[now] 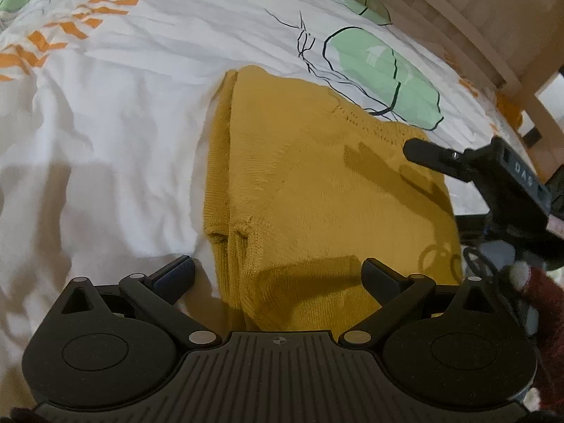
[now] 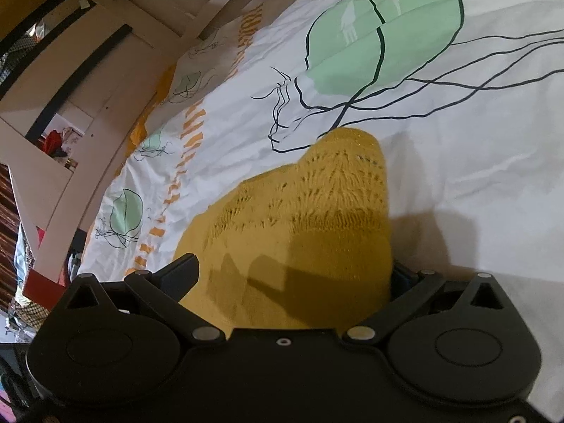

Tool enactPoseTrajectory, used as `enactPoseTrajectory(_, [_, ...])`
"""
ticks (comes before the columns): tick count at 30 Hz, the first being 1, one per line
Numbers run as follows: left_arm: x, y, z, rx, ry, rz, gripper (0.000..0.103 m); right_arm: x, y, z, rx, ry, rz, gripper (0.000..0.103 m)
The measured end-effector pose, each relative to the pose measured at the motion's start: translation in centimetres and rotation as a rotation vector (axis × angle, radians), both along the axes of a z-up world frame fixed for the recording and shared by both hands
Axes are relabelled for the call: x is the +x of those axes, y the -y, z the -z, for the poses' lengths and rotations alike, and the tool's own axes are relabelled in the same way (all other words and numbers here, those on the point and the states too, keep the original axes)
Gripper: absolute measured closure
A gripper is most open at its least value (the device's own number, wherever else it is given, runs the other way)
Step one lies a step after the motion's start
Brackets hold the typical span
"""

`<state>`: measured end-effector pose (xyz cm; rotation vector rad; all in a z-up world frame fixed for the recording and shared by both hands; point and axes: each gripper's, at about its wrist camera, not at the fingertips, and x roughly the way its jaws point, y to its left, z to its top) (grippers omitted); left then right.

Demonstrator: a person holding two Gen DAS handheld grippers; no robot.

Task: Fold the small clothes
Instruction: 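Close both grippers on the knit collar end of the sweater, then lift the collar end with both grippers and fold it over the sweater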

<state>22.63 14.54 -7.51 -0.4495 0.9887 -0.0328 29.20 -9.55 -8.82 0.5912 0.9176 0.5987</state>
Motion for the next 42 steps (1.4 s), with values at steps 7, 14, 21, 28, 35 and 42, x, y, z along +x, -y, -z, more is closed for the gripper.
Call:
enactPoseTrajectory(7, [0.1,-1.4,0.3,-0.153,0.005,-0.01,0.029,-0.4,0.0,0.1,-0.008,0.051,-0.045,0.0])
enactPoseTrajectory(14, [0.1,-2.0,0.7,-0.234,0.003,0.012,0.085,-0.5,-0.5,-0.6,-0.089,0.047,-0.09,0.038])
enactPoseTrajectory(21, [-0.5,-1.2,-1.0,-0.336,0.025,0.086,0.088,-1.6,0.7,-1.9,-0.111,-0.012,-0.065,0.064])
enactPoseTrajectory(28, [-4.6,2.1,-3.5,-0.361,0.028,0.2,0.088,-7.3,2.4,-4.6,-0.155,-0.036,-0.069,0.064])
enactPoseTrajectory(35, [-10.6,5.0,-2.7,-0.362,-0.003,0.243,0.088,-13.2,5.1,-5.5,-0.177,-0.072,-0.08,0.063])
enactPoseTrajectory(42, [-12.6,4.5,0.4,-0.19,-0.025,0.119,0.07,-15.1,7.3,-3.8,-0.275,-0.067,0.069,0.05])
